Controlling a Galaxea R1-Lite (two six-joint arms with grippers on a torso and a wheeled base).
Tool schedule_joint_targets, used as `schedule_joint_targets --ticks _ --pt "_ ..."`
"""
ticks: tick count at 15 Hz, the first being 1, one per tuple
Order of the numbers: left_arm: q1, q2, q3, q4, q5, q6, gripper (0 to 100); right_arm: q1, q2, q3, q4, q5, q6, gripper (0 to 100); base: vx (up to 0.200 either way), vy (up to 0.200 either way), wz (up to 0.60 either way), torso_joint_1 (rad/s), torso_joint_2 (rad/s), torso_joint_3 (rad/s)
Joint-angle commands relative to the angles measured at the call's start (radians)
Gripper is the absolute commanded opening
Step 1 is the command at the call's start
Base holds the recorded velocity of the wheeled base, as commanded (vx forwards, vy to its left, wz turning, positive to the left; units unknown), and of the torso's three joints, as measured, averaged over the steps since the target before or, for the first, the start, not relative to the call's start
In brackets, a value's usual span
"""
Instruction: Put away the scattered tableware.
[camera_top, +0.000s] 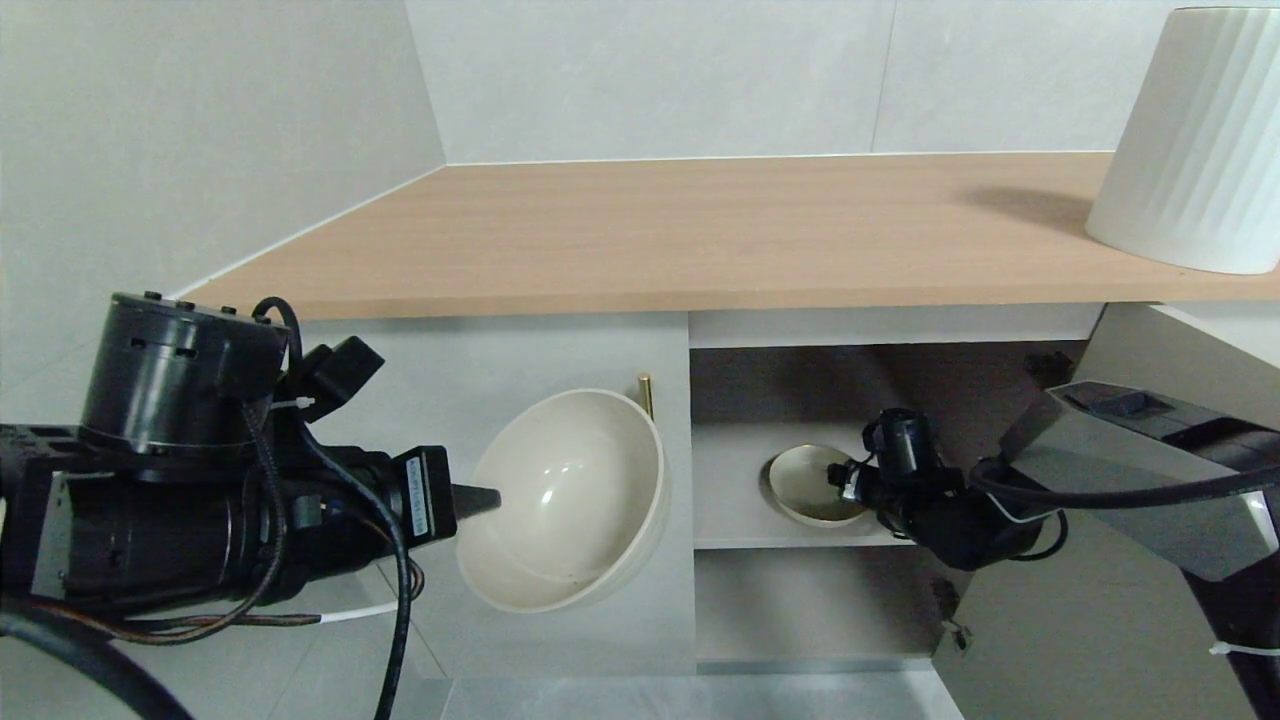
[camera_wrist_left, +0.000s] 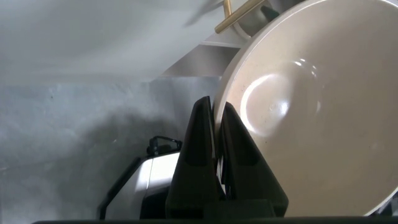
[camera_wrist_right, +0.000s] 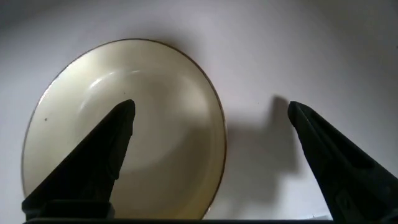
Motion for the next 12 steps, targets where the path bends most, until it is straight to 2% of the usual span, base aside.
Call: schedule_joint_targets --ticks 1,4,6,8,10,11,12 --pt "-0.01 0.026 -0.004 0.0 0.001 0.0 0 0.005 -0.076 0.051 0.005 0.012 0.007 100 0.0 0.0 0.0 0.0 0.0 0.0" --pt "-0.083 0.113 -0.024 0.02 0.011 0.0 0 0.071 -0.291 0.237 0.019 0.207 0.002 100 0.0 0.0 0.0 0.0 0.0 0.0" --pt "-0.112 0.17 -0.05 0.064 0.019 0.0 0 0.133 -0.46 0.302 0.144 0.285 -0.016 100 0.0 0.0 0.0 0.0 0.0 0.0" --pt "-0.138 0.233 -0.066 0.089 0.06 0.009 0 0.203 -0.629 0.32 0.298 0.342 -0.045 100 0.0 0.0 0.0 0.0 0.0 0.0" --pt "-0.171 0.287 -0.066 0.089 0.108 0.052 0 0.261 -0.735 0.306 0.454 0.373 -0.048 100 0.0 0.0 0.0 0.0 0.0 0.0" --pt "-0.174 0.291 -0.066 0.089 0.111 0.054 0 0.265 -0.742 0.305 0.467 0.373 -0.048 100 0.0 0.0 0.0 0.0 0.0 0.0" --pt "-0.235 0.334 -0.069 0.089 0.159 0.057 0 0.321 -0.808 0.297 0.56 0.382 -0.05 100 0.0 0.0 0.0 0.0 0.0 0.0"
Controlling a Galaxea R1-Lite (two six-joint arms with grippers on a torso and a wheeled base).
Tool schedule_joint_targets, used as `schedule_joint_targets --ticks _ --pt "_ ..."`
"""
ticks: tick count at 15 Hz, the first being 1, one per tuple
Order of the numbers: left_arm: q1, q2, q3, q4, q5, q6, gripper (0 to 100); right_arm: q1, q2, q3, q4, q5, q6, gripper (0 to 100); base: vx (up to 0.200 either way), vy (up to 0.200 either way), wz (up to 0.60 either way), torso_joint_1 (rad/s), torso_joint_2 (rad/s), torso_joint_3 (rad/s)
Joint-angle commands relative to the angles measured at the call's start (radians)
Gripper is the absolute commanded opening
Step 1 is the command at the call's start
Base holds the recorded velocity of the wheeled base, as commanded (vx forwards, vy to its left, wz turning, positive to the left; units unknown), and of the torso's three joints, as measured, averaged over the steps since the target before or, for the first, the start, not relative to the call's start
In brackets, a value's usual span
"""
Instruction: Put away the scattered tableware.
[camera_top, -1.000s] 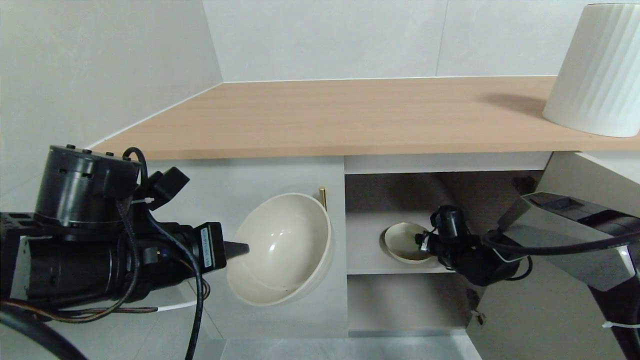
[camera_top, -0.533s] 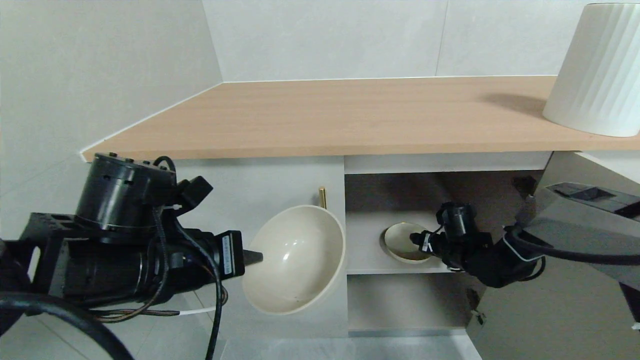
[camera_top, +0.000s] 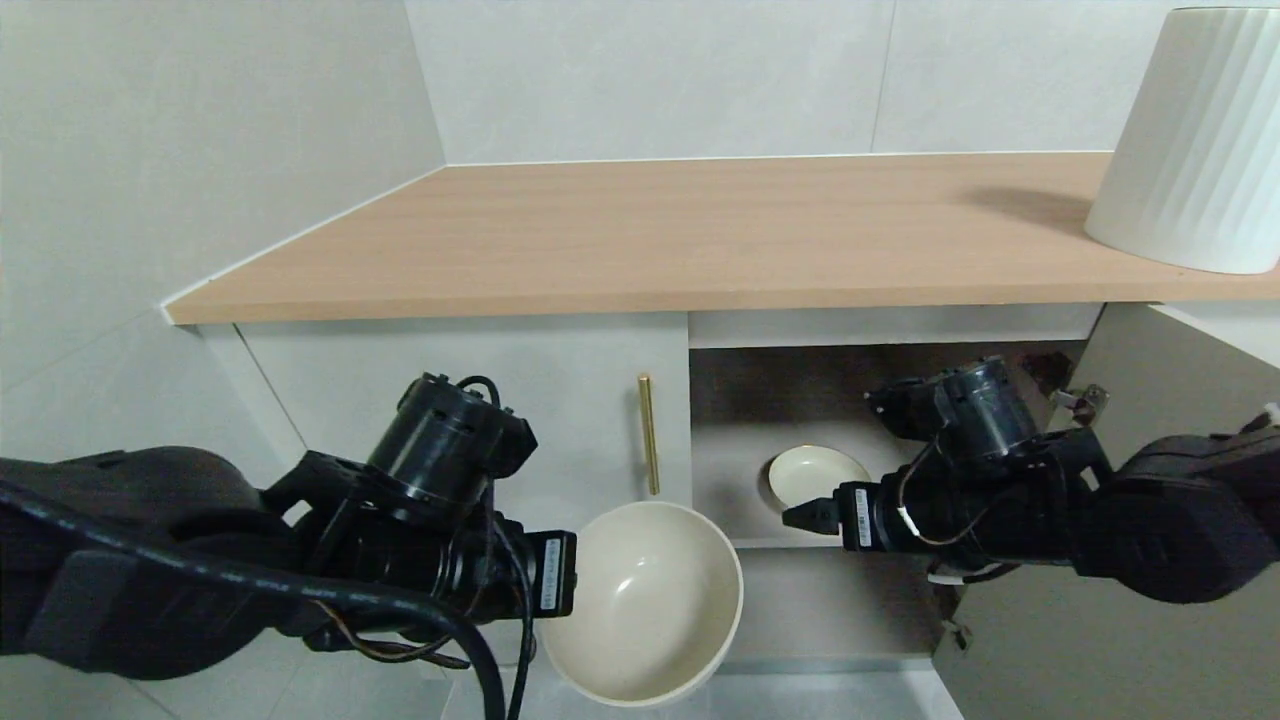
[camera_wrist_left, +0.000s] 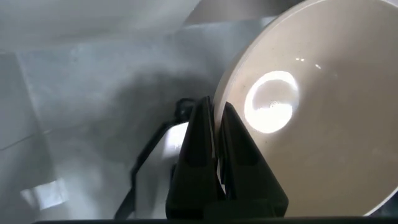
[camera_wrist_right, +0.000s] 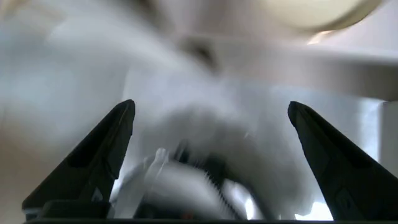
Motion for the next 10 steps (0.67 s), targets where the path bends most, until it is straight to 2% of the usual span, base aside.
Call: schedule_joint_targets --ticks 1,3,5,8,10 --pt "-0.082 0.086 -0.001 0.003 0.049 0.001 0 0.101 -0.171 0.0 0.078 0.018 -0.015 100 0.0 0.0 0.0 0.0 0.0 0.0" --pt "-0.103 0.103 0.0 0.003 0.082 0.0 0 0.169 -0.19 0.008 0.116 0.009 -0.039 100 0.0 0.0 0.0 0.0 0.0 0.0" --pt "-0.114 0.096 0.002 0.003 0.085 -0.003 0 0.207 -0.158 0.014 0.12 -0.005 -0.044 100 0.0 0.0 0.0 0.0 0.0 0.0" --pt "-0.139 0.088 0.003 0.003 0.118 -0.005 0 0.261 -0.09 0.02 0.12 -0.11 -0.061 100 0.0 0.0 0.0 0.0 0.0 0.0" --pt "-0.146 0.086 0.005 0.003 0.131 -0.006 0 0.287 -0.061 0.023 0.12 -0.12 -0.061 100 0.0 0.0 0.0 0.0 0.0 0.0"
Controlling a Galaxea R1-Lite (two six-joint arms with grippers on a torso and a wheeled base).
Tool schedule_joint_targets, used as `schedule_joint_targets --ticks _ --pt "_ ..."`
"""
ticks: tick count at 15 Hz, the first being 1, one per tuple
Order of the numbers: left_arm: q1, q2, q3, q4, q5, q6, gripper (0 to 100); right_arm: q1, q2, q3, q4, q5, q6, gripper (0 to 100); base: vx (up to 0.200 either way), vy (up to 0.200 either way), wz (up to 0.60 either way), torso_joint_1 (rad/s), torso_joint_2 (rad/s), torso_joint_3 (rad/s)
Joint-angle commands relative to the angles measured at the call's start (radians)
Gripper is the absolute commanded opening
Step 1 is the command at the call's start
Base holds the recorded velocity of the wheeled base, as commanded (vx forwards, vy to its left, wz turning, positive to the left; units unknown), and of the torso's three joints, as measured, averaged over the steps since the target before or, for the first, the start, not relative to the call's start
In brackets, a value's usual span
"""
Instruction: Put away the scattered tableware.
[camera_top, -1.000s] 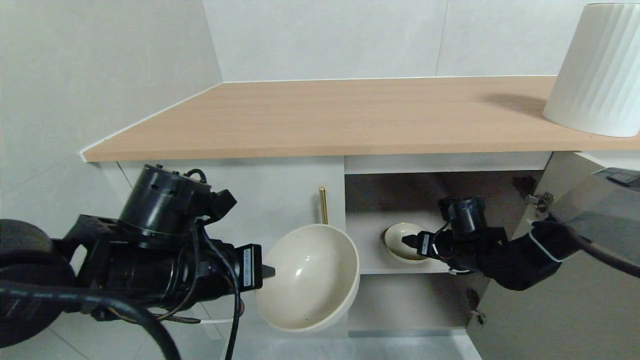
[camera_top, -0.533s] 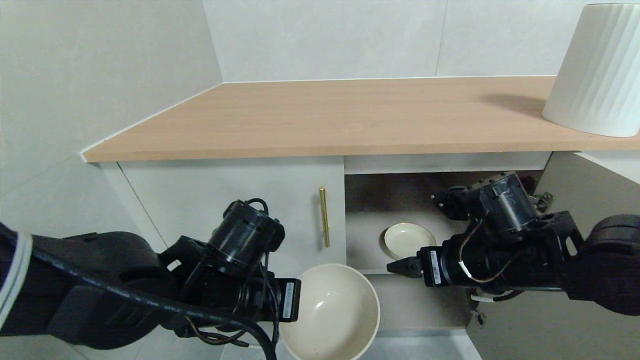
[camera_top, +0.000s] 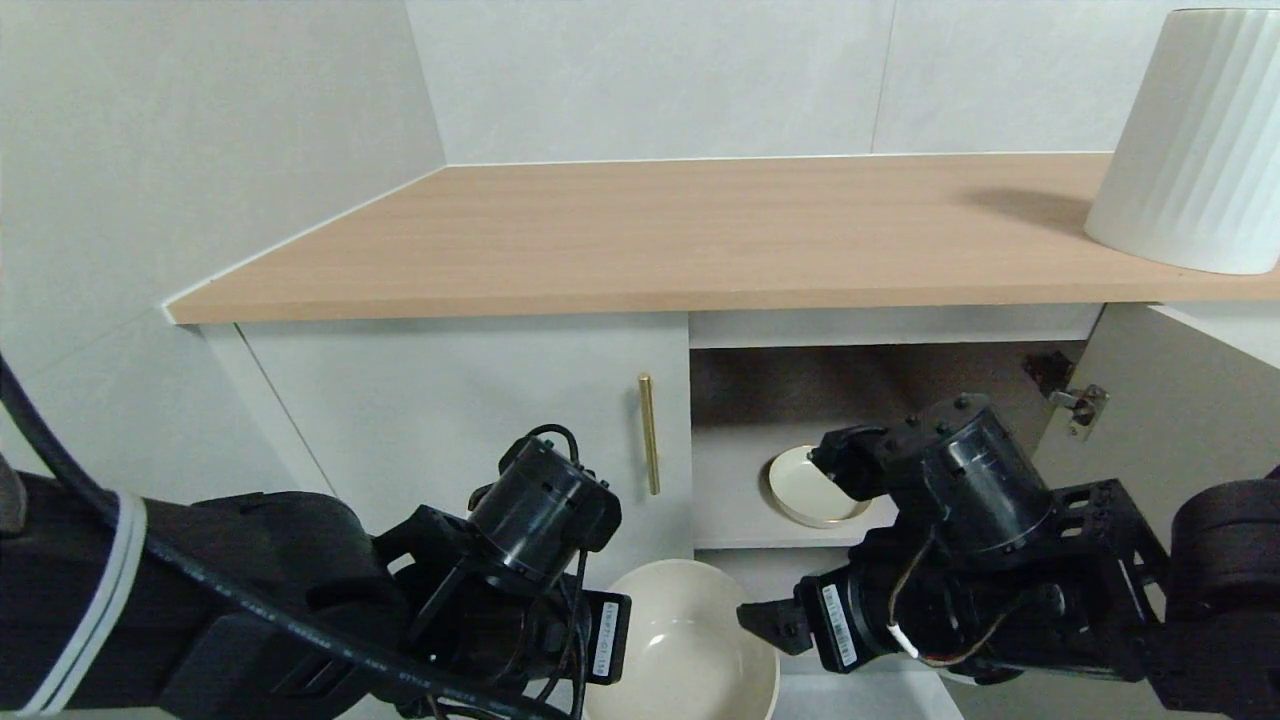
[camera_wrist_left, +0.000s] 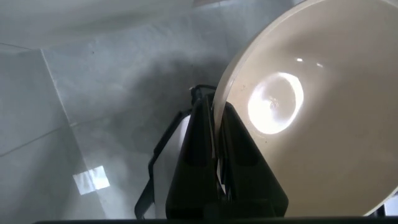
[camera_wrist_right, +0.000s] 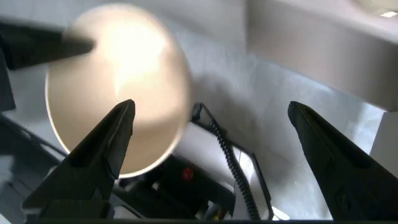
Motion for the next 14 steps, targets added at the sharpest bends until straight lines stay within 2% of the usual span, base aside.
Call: schedule_joint_targets --ticks 1,9,10,14 --pt "-0.007 -0.004 0.0 0.0 0.005 -0.001 0 0.017 0.051 0.001 0.0 -0.003 0.001 100 0.0 0.0 0.0 0.0 0.0 0.0" --pt "-0.027 -0.036 0.003 0.0 0.016 -0.001 0 0.015 0.089 -0.007 -0.008 -0.009 0.009 100 0.0 0.0 0.0 0.0 0.0 0.0" --pt "-0.028 -0.036 0.003 0.0 0.016 -0.001 0 0.015 0.094 -0.007 -0.008 -0.007 0.01 0 0.0 0.0 0.0 0.0 0.0 0.0" --pt "-0.03 -0.031 0.003 0.0 0.016 -0.001 0 0.015 0.095 -0.006 -0.008 -0.007 0.009 0 0.0 0.0 0.0 0.0 0.0 0.0"
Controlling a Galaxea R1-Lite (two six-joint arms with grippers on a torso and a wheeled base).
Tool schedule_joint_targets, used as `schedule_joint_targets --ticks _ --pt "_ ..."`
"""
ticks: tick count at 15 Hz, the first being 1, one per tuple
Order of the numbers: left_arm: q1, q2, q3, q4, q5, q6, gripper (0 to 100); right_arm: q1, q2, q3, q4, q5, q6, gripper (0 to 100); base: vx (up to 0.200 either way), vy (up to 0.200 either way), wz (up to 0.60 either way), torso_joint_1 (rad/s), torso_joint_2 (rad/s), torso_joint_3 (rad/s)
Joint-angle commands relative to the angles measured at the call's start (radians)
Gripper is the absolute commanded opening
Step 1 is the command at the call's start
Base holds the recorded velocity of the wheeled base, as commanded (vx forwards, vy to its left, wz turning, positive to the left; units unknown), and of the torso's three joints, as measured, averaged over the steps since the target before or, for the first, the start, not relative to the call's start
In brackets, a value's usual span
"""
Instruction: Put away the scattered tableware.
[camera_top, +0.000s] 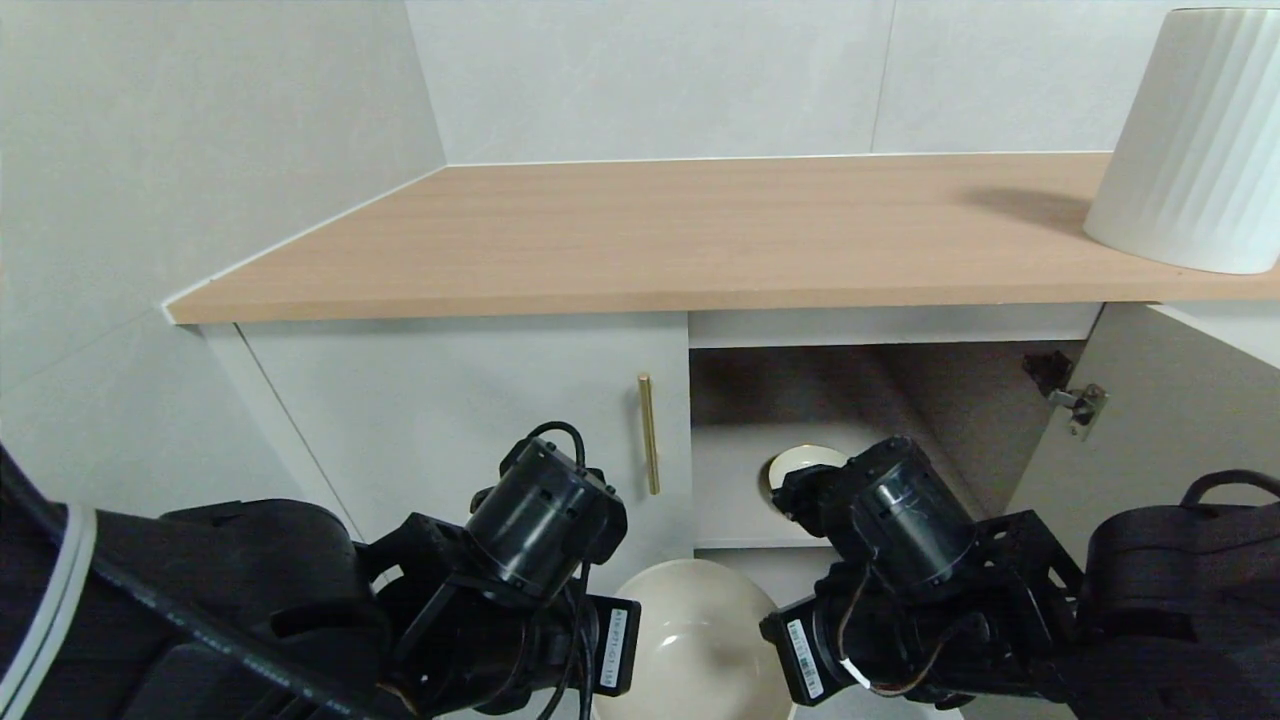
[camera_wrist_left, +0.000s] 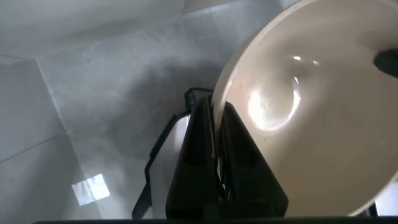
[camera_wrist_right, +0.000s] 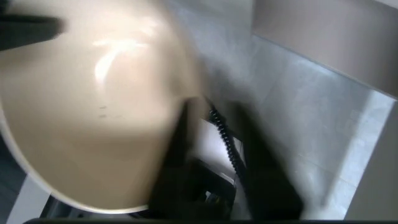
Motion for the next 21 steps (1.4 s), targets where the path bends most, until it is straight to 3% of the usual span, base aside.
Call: schedule_joint_targets --ticks 1,10,11,19,21 --pt "0.001 0.0 0.0 0.003 0.002 -0.001 0 -0.002 0.003 0.002 0.002 -0.003 -0.001 0 0.0 0.0 0.0 0.0 0.0 0.0" --pt "0.001 0.001 0.0 0.001 0.007 -0.001 0 -0.002 0.005 0.002 0.002 -0.003 -0.001 0 0.0 0.0 0.0 0.0 0.0 0.0" --pt "0.001 0.0 0.0 0.001 0.007 -0.001 100 -0.002 0.005 0.002 0.002 -0.003 -0.001 0 0.0 0.0 0.0 0.0 0.0 0.0" --pt "0.001 -0.007 -0.004 0.0 0.007 -0.004 100 -0.002 0.008 0.003 0.002 -0.003 -0.001 0 0.0 0.0 0.0 0.0 0.0 0.0" --pt "0.001 -0.008 -0.007 -0.002 0.007 -0.022 100 -0.005 0.012 0.002 0.002 -0.003 0.001 0 0.0 0.0 0.0 0.0 0.0 0.0"
